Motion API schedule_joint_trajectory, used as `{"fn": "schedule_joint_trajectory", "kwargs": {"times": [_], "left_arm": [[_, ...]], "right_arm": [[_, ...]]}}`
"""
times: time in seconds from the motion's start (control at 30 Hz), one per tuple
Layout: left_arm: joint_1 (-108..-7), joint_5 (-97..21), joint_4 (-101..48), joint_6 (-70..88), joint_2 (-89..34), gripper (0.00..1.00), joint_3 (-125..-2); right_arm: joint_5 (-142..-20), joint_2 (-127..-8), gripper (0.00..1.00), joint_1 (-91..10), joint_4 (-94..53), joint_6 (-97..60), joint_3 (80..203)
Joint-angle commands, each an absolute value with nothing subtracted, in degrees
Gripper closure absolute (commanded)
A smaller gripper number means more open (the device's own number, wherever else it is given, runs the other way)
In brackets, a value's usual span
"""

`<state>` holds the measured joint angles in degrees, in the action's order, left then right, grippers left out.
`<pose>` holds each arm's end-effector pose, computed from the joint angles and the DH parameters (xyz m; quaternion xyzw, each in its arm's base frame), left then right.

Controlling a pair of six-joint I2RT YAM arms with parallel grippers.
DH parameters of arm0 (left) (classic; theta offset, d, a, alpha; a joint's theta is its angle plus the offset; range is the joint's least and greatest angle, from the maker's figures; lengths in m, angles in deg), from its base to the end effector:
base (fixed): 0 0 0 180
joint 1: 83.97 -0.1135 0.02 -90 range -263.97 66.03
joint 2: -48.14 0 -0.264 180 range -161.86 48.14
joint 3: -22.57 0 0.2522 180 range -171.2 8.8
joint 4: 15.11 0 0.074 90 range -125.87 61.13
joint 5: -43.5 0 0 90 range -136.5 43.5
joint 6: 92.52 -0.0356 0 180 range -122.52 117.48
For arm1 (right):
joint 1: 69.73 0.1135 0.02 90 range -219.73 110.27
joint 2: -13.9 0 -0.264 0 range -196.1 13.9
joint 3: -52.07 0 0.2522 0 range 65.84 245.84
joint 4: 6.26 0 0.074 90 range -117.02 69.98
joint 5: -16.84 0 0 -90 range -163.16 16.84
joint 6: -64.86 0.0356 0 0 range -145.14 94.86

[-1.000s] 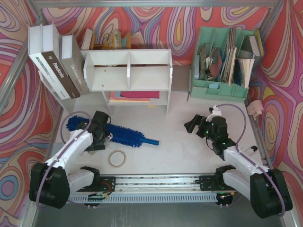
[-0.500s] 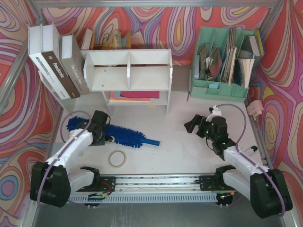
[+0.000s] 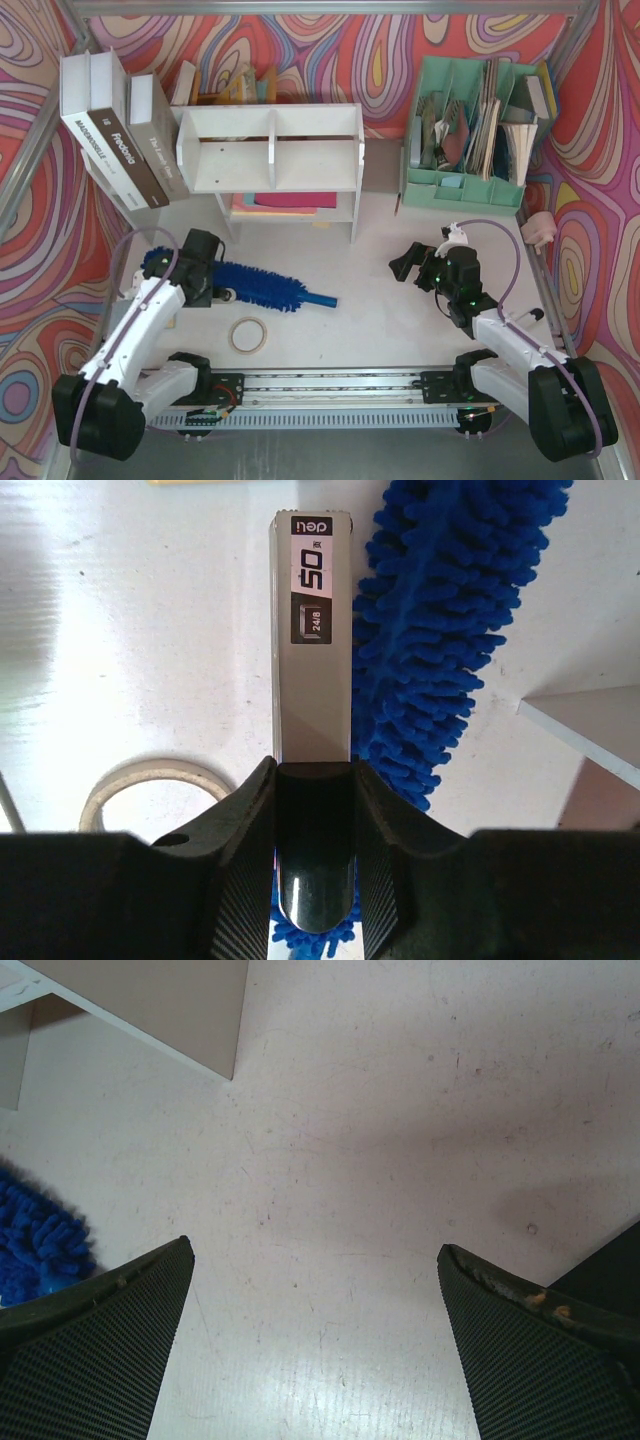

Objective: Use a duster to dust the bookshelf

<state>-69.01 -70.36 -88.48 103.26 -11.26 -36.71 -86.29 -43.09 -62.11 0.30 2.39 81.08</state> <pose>0.1661 -0.0295 0.2380 -0.7104 0.6586 -0.0210 0.2473 0.1972 0.0345 0.1769 0.0785 0.8196 0.2591 0.5050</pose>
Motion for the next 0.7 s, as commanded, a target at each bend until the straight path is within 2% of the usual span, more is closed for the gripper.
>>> {"fn": "schedule_joint_trajectory", "kwargs": {"times": [0.0,0.3,0.67], "left_arm": [[-68.90,-74.57,-97.40,101.44,-8.88,1.00,-38.97],[-68.42,-81.43,-109.59,104.42,0.88,1.00,-36.86],[-69.62,-82.73,-106.02,104.01,1.16,1.00,-29.34]], "right_arm": [[-85.75,-43.23,0.03,-61.60,1.82,3.06,81.38],[-85.69,-43.42,0.03,-61.61,1.78,3.09,81.46],[-85.81,-43.31,0.03,-61.59,1.69,3.15,81.42]]}}
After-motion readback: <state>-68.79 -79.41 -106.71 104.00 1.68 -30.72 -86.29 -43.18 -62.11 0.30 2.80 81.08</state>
